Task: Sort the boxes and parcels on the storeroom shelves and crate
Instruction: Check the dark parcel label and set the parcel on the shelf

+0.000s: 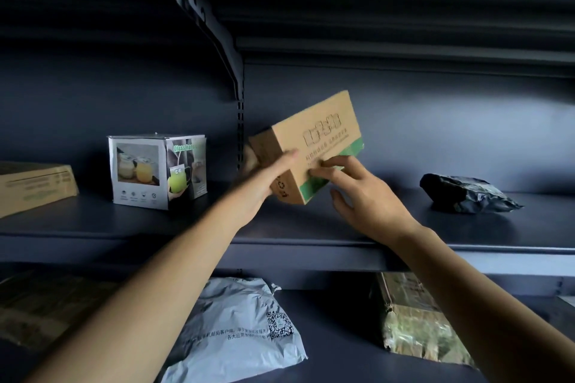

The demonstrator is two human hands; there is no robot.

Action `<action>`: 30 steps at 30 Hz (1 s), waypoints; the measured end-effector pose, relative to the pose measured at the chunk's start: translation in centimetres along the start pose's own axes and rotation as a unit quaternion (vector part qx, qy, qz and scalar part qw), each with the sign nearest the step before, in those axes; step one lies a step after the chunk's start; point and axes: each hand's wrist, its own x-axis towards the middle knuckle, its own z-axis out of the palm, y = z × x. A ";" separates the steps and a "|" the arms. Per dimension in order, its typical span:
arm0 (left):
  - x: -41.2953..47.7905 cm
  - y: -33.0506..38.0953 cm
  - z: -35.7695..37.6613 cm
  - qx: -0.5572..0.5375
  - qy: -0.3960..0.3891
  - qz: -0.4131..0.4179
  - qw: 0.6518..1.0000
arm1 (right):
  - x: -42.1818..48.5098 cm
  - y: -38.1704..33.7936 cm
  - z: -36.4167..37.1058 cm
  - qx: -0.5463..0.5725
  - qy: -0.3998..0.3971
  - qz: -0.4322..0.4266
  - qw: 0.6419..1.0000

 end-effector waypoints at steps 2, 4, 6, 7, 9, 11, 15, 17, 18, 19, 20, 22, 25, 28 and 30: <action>0.2 -0.3 -0.3 0.071 0.036 0.017 0.997 | -0.1 0.2 0.5 0.011 -0.007 0.030 0.999; 0.1 -0.4 -0.4 0.121 0.046 0.039 0.991 | -0.1 0.7 0.7 0.012 0.013 0.144 0.989; -0.1 -0.2 -0.5 0.160 0.051 0.056 0.984 | 0.0 1.3 0.5 0.007 0.013 0.307 0.952; -0.3 -0.1 -0.5 0.179 0.054 0.066 0.980 | 0.0 1.5 0.3 0.016 0.006 0.368 0.930; -0.4 0.1 -0.7 0.199 0.057 0.089 0.974 | 0.0 1.9 0.2 0.040 -0.009 0.433 0.900; -0.4 0.2 -0.8 0.201 0.054 0.102 0.973 | 0.0 2.1 0.2 0.046 -0.025 0.458 0.887; -0.5 0.4 -0.8 0.200 0.038 0.103 0.974 | -0.1 2.9 0.5 0.063 -0.030 0.484 0.872; -0.4 0.5 -0.8 0.186 0.030 0.097 0.977 | -0.1 3.2 0.5 0.092 -0.015 0.474 0.876; -0.3 0.5 -0.8 0.175 0.028 0.095 0.980 | -0.1 3.3 0.5 0.108 -0.008 0.464 0.879; -0.2 0.4 -0.9 0.160 0.028 0.091 0.982 | 0.0 3.4 0.6 0.123 0.000 0.452 0.883; -0.1 0.4 -0.9 0.147 0.031 0.089 0.985 | 0.0 3.4 0.6 0.140 0.009 0.443 0.886; 0.1 0.3 -1.0 0.128 0.049 0.084 0.987 | 0.2 3.3 0.6 0.170 0.030 0.439 0.882; 0.5 0.1 -1.1 0.097 0.102 0.084 0.986 | 0.1 3.3 0.3 0.217 0.086 0.433 0.871; 0.8 -0.3 -1.2 0.080 0.148 0.071 0.983 | -0.2 3.2 -0.1 0.228 0.128 0.417 0.870; 0.9 -0.4 -1.1 0.093 0.156 0.057 0.982 | -0.3 3.2 -0.1 0.227 0.134 0.410 0.873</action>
